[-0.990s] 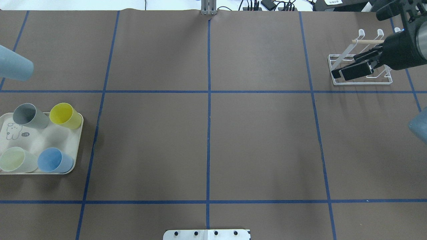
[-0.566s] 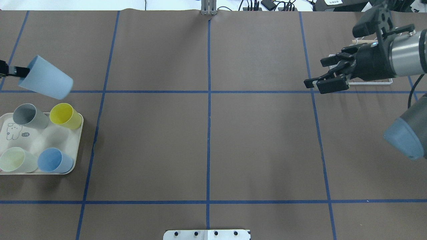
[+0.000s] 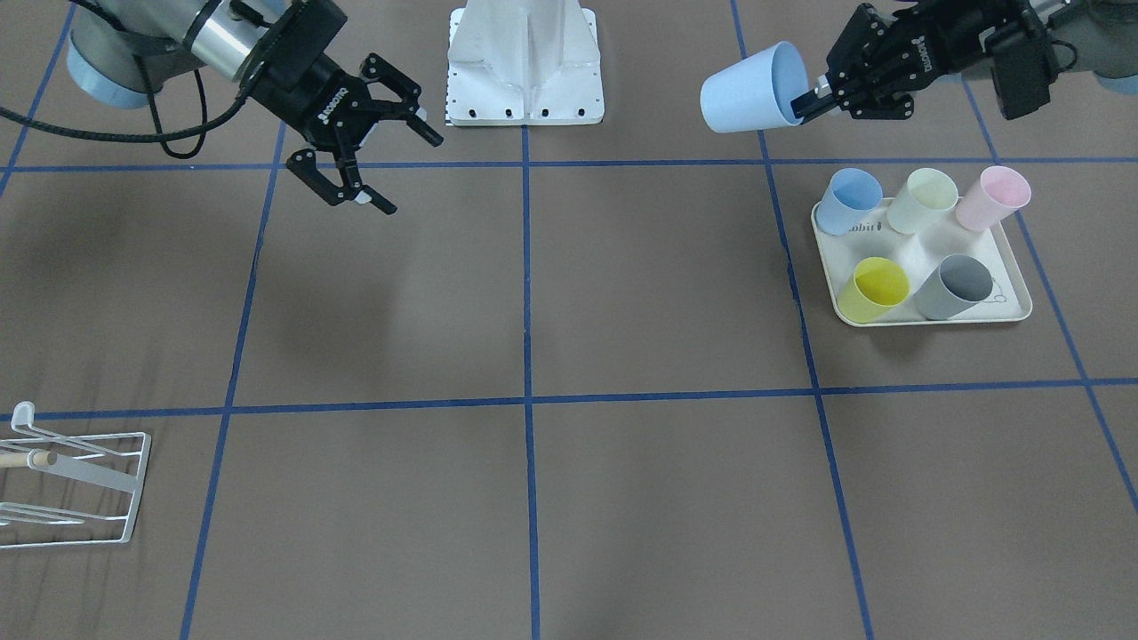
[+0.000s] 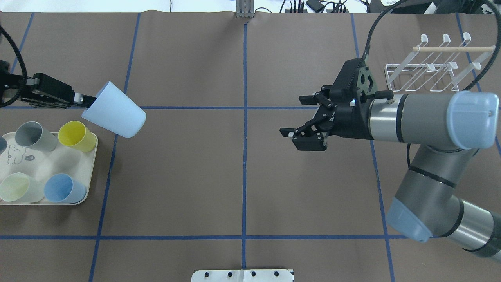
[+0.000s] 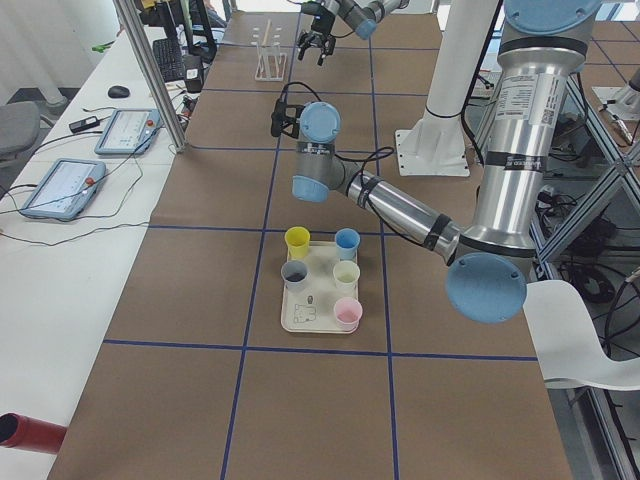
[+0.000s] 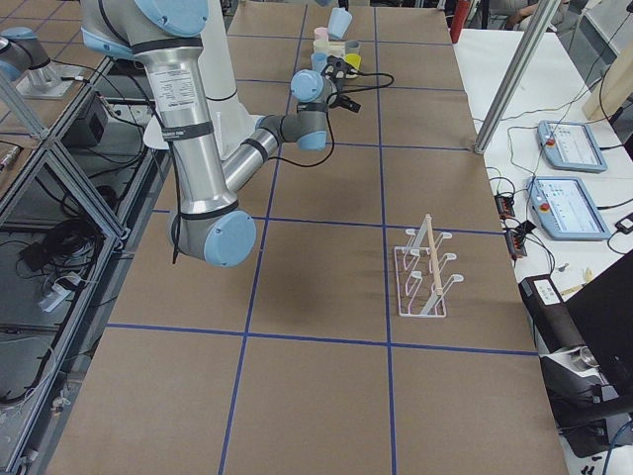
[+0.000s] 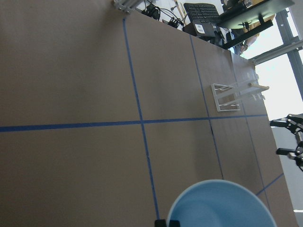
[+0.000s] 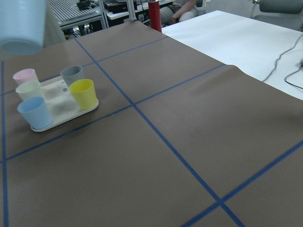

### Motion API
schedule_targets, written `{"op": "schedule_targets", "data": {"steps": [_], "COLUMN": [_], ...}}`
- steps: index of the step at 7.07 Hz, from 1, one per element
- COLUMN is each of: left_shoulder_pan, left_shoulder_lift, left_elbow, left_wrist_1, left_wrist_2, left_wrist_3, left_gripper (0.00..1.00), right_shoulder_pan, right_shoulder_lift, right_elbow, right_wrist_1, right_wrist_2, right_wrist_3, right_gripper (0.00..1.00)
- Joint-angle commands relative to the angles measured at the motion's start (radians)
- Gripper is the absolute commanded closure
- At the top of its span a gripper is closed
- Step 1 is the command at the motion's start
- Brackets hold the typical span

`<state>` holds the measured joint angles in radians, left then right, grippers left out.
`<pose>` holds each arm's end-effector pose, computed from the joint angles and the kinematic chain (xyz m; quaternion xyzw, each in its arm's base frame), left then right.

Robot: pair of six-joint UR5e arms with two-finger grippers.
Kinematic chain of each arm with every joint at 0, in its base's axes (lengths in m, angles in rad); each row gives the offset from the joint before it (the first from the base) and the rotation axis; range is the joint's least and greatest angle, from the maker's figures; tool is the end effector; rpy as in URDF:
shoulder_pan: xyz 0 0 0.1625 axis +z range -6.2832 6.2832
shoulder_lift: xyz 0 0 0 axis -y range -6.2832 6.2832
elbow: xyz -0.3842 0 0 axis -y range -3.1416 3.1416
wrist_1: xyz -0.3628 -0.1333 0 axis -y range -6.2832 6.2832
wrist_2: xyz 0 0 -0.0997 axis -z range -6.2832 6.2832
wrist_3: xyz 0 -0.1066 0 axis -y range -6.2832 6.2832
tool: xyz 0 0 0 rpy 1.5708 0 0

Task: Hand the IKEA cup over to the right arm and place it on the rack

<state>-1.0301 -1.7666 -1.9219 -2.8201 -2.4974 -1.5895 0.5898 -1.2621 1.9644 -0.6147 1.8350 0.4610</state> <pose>0.1774 -0.3889 0.2392 0.0953 0.7470 0.0235 0.6575 -0.3464 -0.3588 0.1859 0.4903 -0.5494 -0.2660 0.6221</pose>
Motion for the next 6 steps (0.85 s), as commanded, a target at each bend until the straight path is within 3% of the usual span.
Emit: {"op": "schedule_targets", "data": {"steps": [1,6], "left_shoulder_pan": [0.076,0.298], "left_shoulder_lift": [-0.056,-0.149], "left_elbow": [-0.005,0.010], "left_wrist_1": [-0.006,-0.004], "left_wrist_2": [0.082,0.336], "left_wrist_3": [-0.078,-0.193], "left_gripper": [1.00,1.00], "right_shoulder_pan": [-0.105,-0.151], "right_shoulder_lift": [0.061,0.090], "right_elbow": [-0.007,-0.015], "right_wrist_1": [0.013,0.016], "right_wrist_2": [-0.045,-0.071], "right_wrist_3": [0.001,-0.051], "right_gripper": [0.02,0.02]}}
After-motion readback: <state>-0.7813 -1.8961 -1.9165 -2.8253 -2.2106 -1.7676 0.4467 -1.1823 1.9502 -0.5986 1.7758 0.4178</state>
